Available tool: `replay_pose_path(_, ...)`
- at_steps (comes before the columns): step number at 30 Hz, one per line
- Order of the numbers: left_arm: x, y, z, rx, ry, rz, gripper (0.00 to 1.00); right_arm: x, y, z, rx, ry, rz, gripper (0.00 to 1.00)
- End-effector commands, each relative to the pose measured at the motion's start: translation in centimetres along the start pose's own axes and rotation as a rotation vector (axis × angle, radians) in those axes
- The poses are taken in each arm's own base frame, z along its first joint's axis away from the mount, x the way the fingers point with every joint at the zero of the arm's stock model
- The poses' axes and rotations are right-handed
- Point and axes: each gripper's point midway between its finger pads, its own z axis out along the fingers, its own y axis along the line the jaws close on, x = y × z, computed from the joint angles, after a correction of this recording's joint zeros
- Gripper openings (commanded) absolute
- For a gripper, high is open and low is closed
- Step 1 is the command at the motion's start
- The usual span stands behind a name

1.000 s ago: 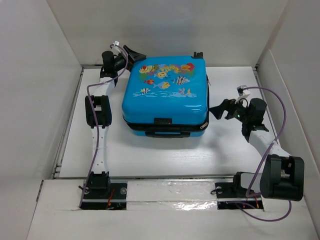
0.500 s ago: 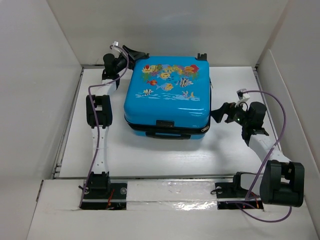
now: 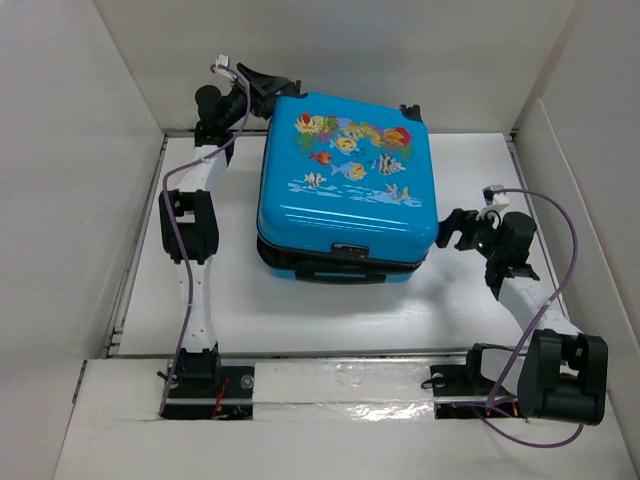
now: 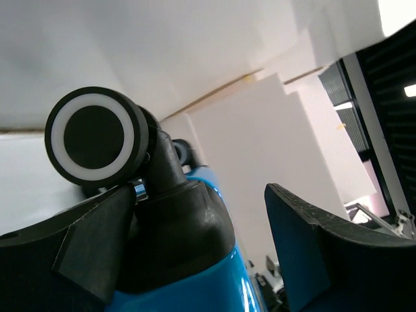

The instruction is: Pack the luggage

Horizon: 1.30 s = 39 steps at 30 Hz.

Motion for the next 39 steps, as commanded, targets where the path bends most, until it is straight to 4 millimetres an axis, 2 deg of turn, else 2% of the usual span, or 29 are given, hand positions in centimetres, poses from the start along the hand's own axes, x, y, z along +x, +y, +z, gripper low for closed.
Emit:
replay_pose_path(1, 3.7, -21.0, -2.2, 0.370, 0.090, 0.235, 0.76, 0.1, -0.6, -0.2, 0.028, -0.002, -0.017, 1.00)
replay_pose_path(5, 4.3, -23.3, -2.6, 0.378, 0.093, 0.242, 0.75, -0.6, -0.8, -0.5, 0.044, -0.016, -0.009, 1.00)
replay_pose_path(6, 4.4, -22.9, -2.6, 0.356, 0.104, 0.234, 0.75, -0.7, -0.8, -0.5, 0.048, -0.016, -0.009, 1.00)
replay_pose_path(7, 4.8, -21.5, -2.6, 0.325, 0.112, 0.216, 0.75, -1.0, -1.3, -0.7, 0.074, -0.025, -0.006, 1.00)
replay_pose_path(8, 5.3, -21.9, -3.2, 0.323, 0.118, 0.216, 0.74, -1.4, -1.4, -0.9, 0.086, -0.035, -0.010, 1.00)
replay_pose_path(9, 5.8, -21.4, -3.6, 0.320, 0.128, 0.214, 0.73, -1.3, -1.9, -1.2, 0.111, -0.034, 0.003, 1.00)
replay_pose_path(10, 6.6, -18.2, -3.7, 0.263, 0.134, 0.169, 0.73, -1.7, -2.5, -1.6, 0.141, -0.047, 0.008, 1.00)
replay_pose_path(11, 6.5, -17.9, -4.4, 0.248, 0.118, 0.170, 0.73, -2.2, -2.6, -1.9, 0.151, -0.067, 0.011, 1.00)
replay_pose_path(12, 5.7, -16.7, -4.9, 0.224, 0.082, 0.166, 0.73, -2.3, -2.8, -2.2, 0.162, -0.073, 0.016, 0.99)
replay_pose_path(13, 6.2, -14.5, -5.1, 0.185, 0.081, 0.128, 0.73, -2.5, -2.8, -2.4, 0.169, -0.078, 0.012, 0.91)
replay_pose_path(15, 4.7, -11.8, -6.1, 0.150, 0.045, 0.095, 0.73, -2.7, -2.7, -3.0, 0.185, -0.086, -0.002, 0.81)
replay_pose_path(16, 4.2, -11.2, -6.3, 0.147, 0.035, 0.083, 0.73, -2.7, -2.7, -3.1, 0.188, -0.087, -0.016, 0.66)
replay_pose_path(17, 3.6, -10.1, -6.5, 0.132, 0.023, 0.065, 0.73, -2.1, -2.7, -3.3, 0.193, -0.071, -0.011, 0.56)
replay_pose_path(20, 1.8, -7.6, -6.9, 0.070, -0.009, 0.084, 0.73, -1.7, -2.2, -3.8, 0.183, -0.076, -0.030, 0.35)
replay_pose_path(24, -0.1, -4.3, -7.1, -0.041, -0.038, 0.088, 0.76, -0.4, -1.2, -3.9, 0.131, -0.056, -0.037, 0.31)
replay_pose_path(25, -1.1, -4.3, -7.3, -0.043, -0.051, 0.101, 0.78, -0.2, -0.8, -3.7, 0.113, -0.046, -0.043, 0.31)
replay_pose_path(26, -1.6, -3.4, -7.4, -0.053, -0.054, 0.093, 0.80, 0.0, -0.2, -3.6, 0.096, -0.035, -0.056, 0.31)
replay_pose_path(27, -1.5, -3.1, -7.2, -0.062, -0.041, 0.088, 0.83, 0.2, 0.0, -3.5, 0.091, -0.024, -0.059, 0.31)
replay_pose_path(28, -2.0, -3.8, -6.9, -0.050, -0.040, 0.110, 0.84, 0.2, 0.2, -3.4, 0.090, -0.022, -0.063, 0.31)
replay_pose_path(30, -2.8, -2.9, -6.9, -0.098, -0.044, 0.103, 0.88, 0.3, 1.0, -3.5, 0.070, -0.017, -0.079, 0.31)
replay_pose_path(32, -4.8, -5.1, -6.9, -0.108, -0.076, 0.223, 0.91, 0.4, 1.3, -3.9, 0.058, -0.014, -0.108, 0.24)
replay_pose_path(33, -5.6, -5.0, -7.0, -0.170, -0.109, 0.224, 0.92, 0.5, 1.8, -4.4, 0.052, -0.010, -0.121, 0.20)
replay_pose_path(34, -6.7, -6.7, -7.0, -0.181, -0.138, 0.329, 0.93, 0.7, 2.0, -4.7, 0.052, -0.010, -0.126, 0.09)
replay_pose_path(35, -7.4, -8.8, -7.5, -0.194, -0.178, 0.384, 0.94, 1.3, 2.1, -5.1, 0.048, -0.003, -0.126, 0.06)
replay_pose_path(36, -8.7, -9.2, -8.1, -0.258, -0.248, 0.401, 0.94, 1.2, 2.7, -5.7, 0.041, -0.025, -0.142, 0.03)
replay_pose_path(37, -9.0, -9.8, -8.7, -0.280, -0.280, 0.426, 0.94, 1.2, 2.7, -6.1, 0.048, -0.041, -0.147, 0.00)
replay_pose_path(38, -9.1, -13.0, -9.7, -0.267, -0.326, 0.477, 0.94, 1.9, 2.7, -6.4, 0.056, -0.030, -0.137, 0.00)
replay_pose_path(39, -9.2, -14.5, -10.0, -0.263, -0.380, 0.505, 0.87, 2.8, 2.6, -6.6, 0.060, -0.024, -0.130, 0.00)
